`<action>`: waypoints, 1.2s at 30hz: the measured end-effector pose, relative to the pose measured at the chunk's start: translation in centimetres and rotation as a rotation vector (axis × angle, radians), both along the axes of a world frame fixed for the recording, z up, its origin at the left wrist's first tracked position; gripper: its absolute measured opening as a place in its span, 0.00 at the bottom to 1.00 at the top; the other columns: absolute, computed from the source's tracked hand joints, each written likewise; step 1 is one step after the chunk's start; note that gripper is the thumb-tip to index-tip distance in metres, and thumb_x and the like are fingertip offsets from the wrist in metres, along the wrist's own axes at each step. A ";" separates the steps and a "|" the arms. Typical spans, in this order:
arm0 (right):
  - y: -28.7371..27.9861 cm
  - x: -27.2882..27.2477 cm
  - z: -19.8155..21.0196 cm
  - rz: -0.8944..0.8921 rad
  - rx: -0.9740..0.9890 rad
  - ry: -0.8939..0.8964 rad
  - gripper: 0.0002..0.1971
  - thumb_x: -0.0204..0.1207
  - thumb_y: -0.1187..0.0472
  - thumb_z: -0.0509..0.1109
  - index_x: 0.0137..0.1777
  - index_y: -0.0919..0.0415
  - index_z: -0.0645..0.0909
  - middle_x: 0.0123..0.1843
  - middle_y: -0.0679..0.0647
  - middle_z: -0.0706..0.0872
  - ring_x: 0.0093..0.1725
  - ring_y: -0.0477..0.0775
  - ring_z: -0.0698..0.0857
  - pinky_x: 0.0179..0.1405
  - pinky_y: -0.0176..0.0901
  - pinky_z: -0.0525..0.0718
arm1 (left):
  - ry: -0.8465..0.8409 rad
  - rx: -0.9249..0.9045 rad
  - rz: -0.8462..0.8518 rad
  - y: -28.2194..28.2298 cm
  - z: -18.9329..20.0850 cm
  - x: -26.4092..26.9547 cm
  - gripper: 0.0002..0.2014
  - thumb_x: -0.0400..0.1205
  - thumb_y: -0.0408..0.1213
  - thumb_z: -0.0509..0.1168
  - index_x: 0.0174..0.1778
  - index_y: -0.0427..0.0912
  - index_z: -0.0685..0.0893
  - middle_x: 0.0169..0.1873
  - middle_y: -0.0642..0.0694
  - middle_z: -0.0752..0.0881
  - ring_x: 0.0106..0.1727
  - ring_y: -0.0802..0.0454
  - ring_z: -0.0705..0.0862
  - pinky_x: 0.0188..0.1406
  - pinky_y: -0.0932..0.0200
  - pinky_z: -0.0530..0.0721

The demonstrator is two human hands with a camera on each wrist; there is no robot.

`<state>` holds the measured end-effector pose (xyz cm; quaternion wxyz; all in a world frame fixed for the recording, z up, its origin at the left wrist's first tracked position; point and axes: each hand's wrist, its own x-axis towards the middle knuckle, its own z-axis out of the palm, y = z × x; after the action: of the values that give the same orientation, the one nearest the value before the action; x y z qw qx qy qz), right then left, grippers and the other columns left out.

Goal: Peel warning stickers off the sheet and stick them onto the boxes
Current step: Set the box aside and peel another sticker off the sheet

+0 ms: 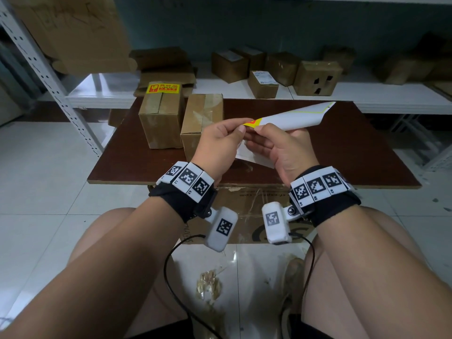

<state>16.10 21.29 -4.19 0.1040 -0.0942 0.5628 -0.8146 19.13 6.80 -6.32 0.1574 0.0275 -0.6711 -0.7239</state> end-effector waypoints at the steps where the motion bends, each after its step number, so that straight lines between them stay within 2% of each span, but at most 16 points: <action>1: -0.1 0.0 0.0 -0.003 0.002 -0.003 0.04 0.83 0.74 0.74 0.50 0.67 0.89 0.46 0.62 0.96 0.52 0.64 0.97 0.54 0.51 0.94 | -0.002 -0.001 0.000 0.0 0.0 0.0 0.14 0.90 0.31 0.63 0.66 0.38 0.91 0.61 0.35 0.94 0.70 0.36 0.89 0.80 0.33 0.82; 4: -0.1 0.1 0.1 -0.010 0.007 -0.013 0.04 0.82 0.74 0.75 0.49 0.67 0.89 0.44 0.62 0.96 0.49 0.61 0.97 0.51 0.47 0.94 | -0.033 0.034 -0.002 0.2 0.4 0.3 0.12 0.87 0.30 0.65 0.60 0.39 0.93 0.58 0.33 0.94 0.69 0.33 0.89 0.79 0.34 0.83; 6: -0.2 0.1 0.0 -0.006 0.024 -0.017 0.03 0.82 0.73 0.75 0.48 0.68 0.90 0.45 0.63 0.96 0.49 0.60 0.96 0.50 0.46 0.94 | -0.090 0.080 0.006 0.3 1.0 0.5 0.13 0.82 0.30 0.65 0.53 0.42 0.95 0.48 0.38 0.96 0.59 0.36 0.92 0.68 0.39 0.89; 7: -0.2 0.0 0.0 -0.004 0.039 -0.018 0.04 0.82 0.72 0.75 0.47 0.68 0.90 0.45 0.64 0.96 0.48 0.60 0.95 0.49 0.44 0.93 | -0.120 0.095 0.010 0.3 1.2 0.6 0.14 0.80 0.30 0.64 0.50 0.42 0.95 0.43 0.41 0.95 0.53 0.40 0.91 0.63 0.39 0.89; 8: -0.3 0.0 -0.1 -0.006 0.053 -0.020 0.05 0.83 0.71 0.74 0.45 0.69 0.90 0.44 0.64 0.95 0.46 0.59 0.95 0.48 0.43 0.93 | -0.138 0.106 0.008 0.3 1.4 0.7 0.14 0.80 0.32 0.63 0.48 0.41 0.95 0.42 0.41 0.94 0.50 0.41 0.90 0.61 0.38 0.90; 10: -0.5 0.0 -0.3 -0.005 0.063 -0.023 0.09 0.85 0.70 0.72 0.44 0.70 0.90 0.42 0.63 0.94 0.44 0.58 0.94 0.45 0.41 0.93 | -0.144 0.108 -0.001 0.4 1.4 0.7 0.11 0.83 0.39 0.67 0.48 0.38 0.94 0.42 0.38 0.90 0.49 0.41 0.88 0.68 0.32 0.87; 12: -0.7 0.0 -0.4 0.000 0.061 -0.018 0.09 0.85 0.70 0.71 0.45 0.69 0.91 0.41 0.61 0.94 0.43 0.57 0.93 0.45 0.41 0.93 | -0.129 0.089 0.014 0.3 1.3 0.7 0.14 0.83 0.47 0.70 0.44 0.40 0.93 0.41 0.37 0.89 0.49 0.41 0.86 0.74 0.28 0.82; 13: -0.7 0.0 -0.4 0.002 0.061 -0.015 0.08 0.85 0.71 0.72 0.46 0.68 0.91 0.41 0.60 0.94 0.43 0.56 0.93 0.45 0.41 0.93 | -0.121 0.075 0.026 0.4 1.2 0.7 0.13 0.82 0.48 0.71 0.43 0.42 0.93 0.41 0.37 0.89 0.49 0.40 0.87 0.75 0.27 0.81; 15: -0.8 0.0 -0.5 0.007 0.053 -0.013 0.06 0.85 0.71 0.72 0.48 0.69 0.90 0.41 0.61 0.93 0.44 0.57 0.94 0.47 0.42 0.93 | -0.090 0.050 0.058 0.3 0.9 0.5 0.08 0.85 0.43 0.71 0.45 0.44 0.93 0.42 0.37 0.91 0.49 0.41 0.88 0.72 0.26 0.84; 17: -0.8 -0.1 -0.5 0.011 0.041 -0.010 0.04 0.85 0.71 0.73 0.50 0.69 0.90 0.43 0.63 0.93 0.47 0.59 0.94 0.48 0.44 0.93 | -0.066 0.018 0.088 0.3 0.7 0.4 0.05 0.89 0.36 0.69 0.49 0.44 0.89 0.41 0.41 0.92 0.46 0.45 0.89 0.67 0.31 0.88; 20: -0.9 -0.2 -0.6 0.015 0.034 -0.007 0.04 0.84 0.71 0.74 0.49 0.69 0.90 0.45 0.65 0.94 0.49 0.61 0.94 0.48 0.45 0.94 | -0.047 -0.064 0.122 0.2 0.6 0.3 0.06 0.91 0.35 0.67 0.49 0.46 0.86 0.41 0.44 0.92 0.45 0.51 0.90 0.61 0.43 0.90; 24: -1.0 -0.3 -0.8 0.014 0.013 -0.002 0.01 0.84 0.73 0.75 0.51 0.69 0.88 0.45 0.64 0.94 0.49 0.63 0.95 0.48 0.46 0.95 | -0.053 -0.095 0.162 0.1 0.4 0.2 0.08 0.91 0.36 0.68 0.46 0.47 0.86 0.39 0.45 0.92 0.45 0.52 0.90 0.63 0.45 0.90; 29: -1.1 -0.4 -0.9 0.019 0.027 -0.004 0.01 0.84 0.72 0.75 0.52 0.69 0.88 0.46 0.64 0.95 0.48 0.60 0.96 0.51 0.48 0.94 | -0.060 -0.080 0.146 0.2 0.8 0.2 0.10 0.91 0.36 0.68 0.42 0.44 0.85 0.37 0.47 0.90 0.43 0.56 0.89 0.58 0.53 0.88; 33: -1.1 -0.2 -0.7 -0.008 0.061 -0.003 0.01 0.83 0.70 0.78 0.49 0.67 0.89 0.53 0.73 0.94 0.53 0.66 0.95 0.56 0.54 0.92 | -0.049 -0.060 0.104 0.5 1.2 0.5 0.09 0.82 0.43 0.73 0.40 0.42 0.85 0.40 0.40 0.89 0.45 0.48 0.88 0.59 0.44 0.90; 36: -1.2 -0.1 -0.7 -0.014 0.075 -0.019 0.03 0.83 0.71 0.76 0.48 0.67 0.89 0.55 0.74 0.94 0.57 0.69 0.95 0.61 0.59 0.91 | -0.051 -0.061 0.106 0.6 1.4 0.6 0.10 0.79 0.46 0.73 0.38 0.44 0.86 0.41 0.35 0.89 0.45 0.44 0.88 0.62 0.36 0.90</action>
<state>16.05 20.12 -4.86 0.1069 -0.0785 0.5924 -0.7946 19.77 7.40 -4.94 0.1792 0.0767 -0.6943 -0.6928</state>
